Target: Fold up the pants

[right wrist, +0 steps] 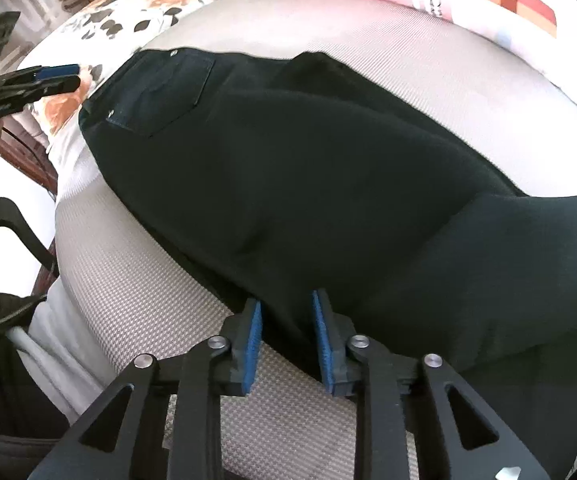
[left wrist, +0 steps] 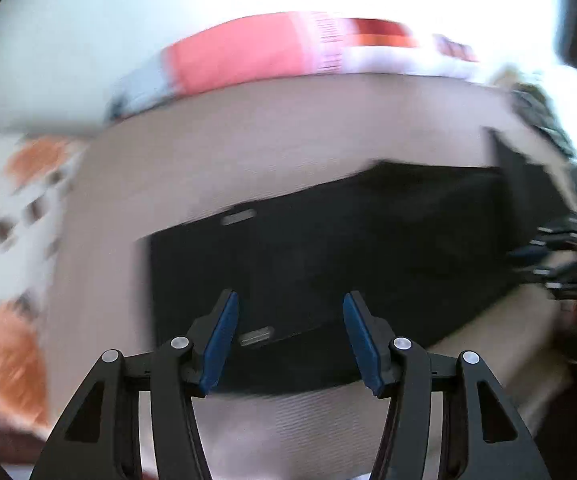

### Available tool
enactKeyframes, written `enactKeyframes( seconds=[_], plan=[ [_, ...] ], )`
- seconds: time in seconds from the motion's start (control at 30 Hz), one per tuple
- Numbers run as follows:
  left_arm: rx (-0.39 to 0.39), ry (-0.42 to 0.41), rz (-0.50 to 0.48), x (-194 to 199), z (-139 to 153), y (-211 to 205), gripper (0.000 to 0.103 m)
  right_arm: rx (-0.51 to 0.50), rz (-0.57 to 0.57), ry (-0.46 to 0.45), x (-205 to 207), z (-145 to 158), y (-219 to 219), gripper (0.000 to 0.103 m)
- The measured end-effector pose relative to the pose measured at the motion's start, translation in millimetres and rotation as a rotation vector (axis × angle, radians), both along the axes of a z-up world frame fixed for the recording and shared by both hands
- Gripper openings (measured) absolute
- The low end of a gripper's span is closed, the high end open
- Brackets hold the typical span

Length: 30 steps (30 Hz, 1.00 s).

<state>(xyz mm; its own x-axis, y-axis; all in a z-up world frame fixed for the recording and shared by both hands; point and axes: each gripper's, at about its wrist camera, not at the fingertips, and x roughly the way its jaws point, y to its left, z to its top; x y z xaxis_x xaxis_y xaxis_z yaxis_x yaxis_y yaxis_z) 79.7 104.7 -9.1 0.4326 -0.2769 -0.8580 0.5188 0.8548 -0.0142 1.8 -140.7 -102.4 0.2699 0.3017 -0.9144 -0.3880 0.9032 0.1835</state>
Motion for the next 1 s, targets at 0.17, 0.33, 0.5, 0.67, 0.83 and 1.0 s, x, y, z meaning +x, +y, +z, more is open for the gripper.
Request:
enactKeyframes(
  seconds=[0.17,0.33,0.5,0.67,0.83,1.0],
  plan=[
    [-0.029,0.035,-0.266,-19.9,-27.7,-95.7,0.055,0.011,-0.023,-0.015,-0.3,2.6,-5.8,0.024],
    [0.013,0.077,-0.424,-26.7,-60.3,-157.7,0.055,0.027,-0.046,-0.025,-0.2,4.5,-9.6,0.025],
    [0.046,0.092,-0.471,-31.4,-87.4,-194.6,0.040,0.072,-0.077,-0.012,1.0,4.0,-17.5,0.025],
    [0.014,0.149,-0.473,-35.4,-102.6,-215.3,0.015,0.128,-0.129,-0.047,1.3,22.4,-41.4,0.025],
    [-0.015,0.153,-0.423,-38.1,-99.9,-214.2,0.014,0.202,-0.344,-0.080,7.1,33.6,-129.9,0.038],
    [-0.057,0.178,-0.361,-35.8,-97.3,-200.7,0.014,0.291,-0.723,-0.042,8.5,9.1,-259.3,0.039]
  ],
)
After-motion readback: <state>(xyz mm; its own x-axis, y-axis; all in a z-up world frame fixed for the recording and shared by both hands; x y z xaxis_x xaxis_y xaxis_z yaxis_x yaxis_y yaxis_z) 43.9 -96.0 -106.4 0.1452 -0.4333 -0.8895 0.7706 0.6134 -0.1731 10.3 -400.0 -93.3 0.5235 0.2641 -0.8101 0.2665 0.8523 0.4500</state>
